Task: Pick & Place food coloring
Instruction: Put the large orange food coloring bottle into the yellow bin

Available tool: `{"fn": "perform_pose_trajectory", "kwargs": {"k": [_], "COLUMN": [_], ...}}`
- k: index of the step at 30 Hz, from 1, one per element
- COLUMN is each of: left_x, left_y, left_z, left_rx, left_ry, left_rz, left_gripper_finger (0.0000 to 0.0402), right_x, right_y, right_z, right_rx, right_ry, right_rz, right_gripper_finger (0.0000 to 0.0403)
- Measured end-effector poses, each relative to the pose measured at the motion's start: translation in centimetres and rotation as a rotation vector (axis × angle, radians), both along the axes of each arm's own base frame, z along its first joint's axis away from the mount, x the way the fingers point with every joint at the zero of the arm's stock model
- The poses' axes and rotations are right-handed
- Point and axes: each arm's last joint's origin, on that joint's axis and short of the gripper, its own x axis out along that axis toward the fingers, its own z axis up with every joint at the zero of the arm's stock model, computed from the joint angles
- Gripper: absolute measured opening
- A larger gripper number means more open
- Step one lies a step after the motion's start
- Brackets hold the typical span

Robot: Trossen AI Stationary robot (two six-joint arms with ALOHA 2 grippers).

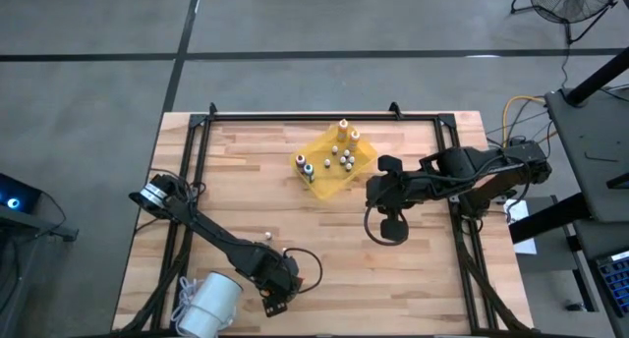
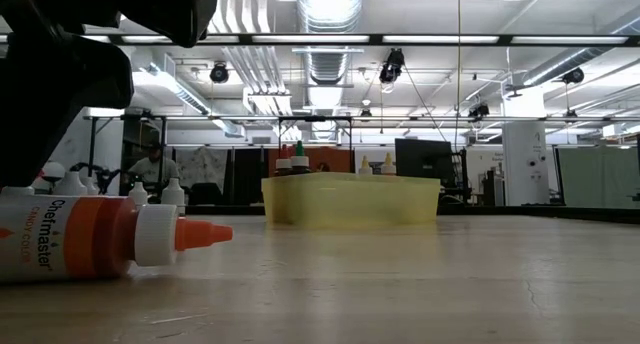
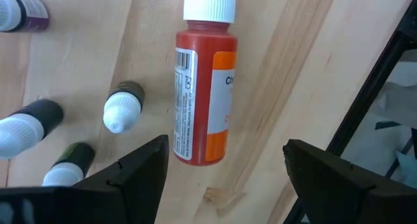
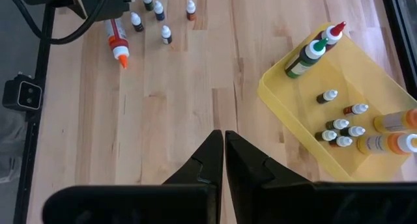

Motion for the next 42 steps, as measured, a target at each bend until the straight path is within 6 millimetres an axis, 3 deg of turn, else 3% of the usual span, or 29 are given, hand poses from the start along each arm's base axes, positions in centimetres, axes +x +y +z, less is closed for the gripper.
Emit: {"fn": "perform_pose_trajectory", "kwargs": {"k": [19, 35, 42], "left_x": [0.1, 0.6, 0.7], "left_y": [-1.3, -1.4, -1.2], "left_z": [0.3, -1.0, -0.6], "left_rx": [-0.067, -0.016, 0.003], "left_ry": [-0.062, -0.058, -0.052], "left_rz": [-0.021, 0.003, 0.045], "left_gripper_finger": [0.0270, 0.0270, 0.0270], "right_x": [0.0, 0.0, 0.0], "right_y": [0.0, 0.0, 0.0], "right_z": [0.0, 0.0, 0.0], "right_rx": [-0.010, -0.008, -0.008], "right_ry": [0.000, 0.000, -0.001], "right_rz": [0.014, 0.012, 0.011], "right_gripper_finger": [0.0009, 0.0009, 0.0009]}}
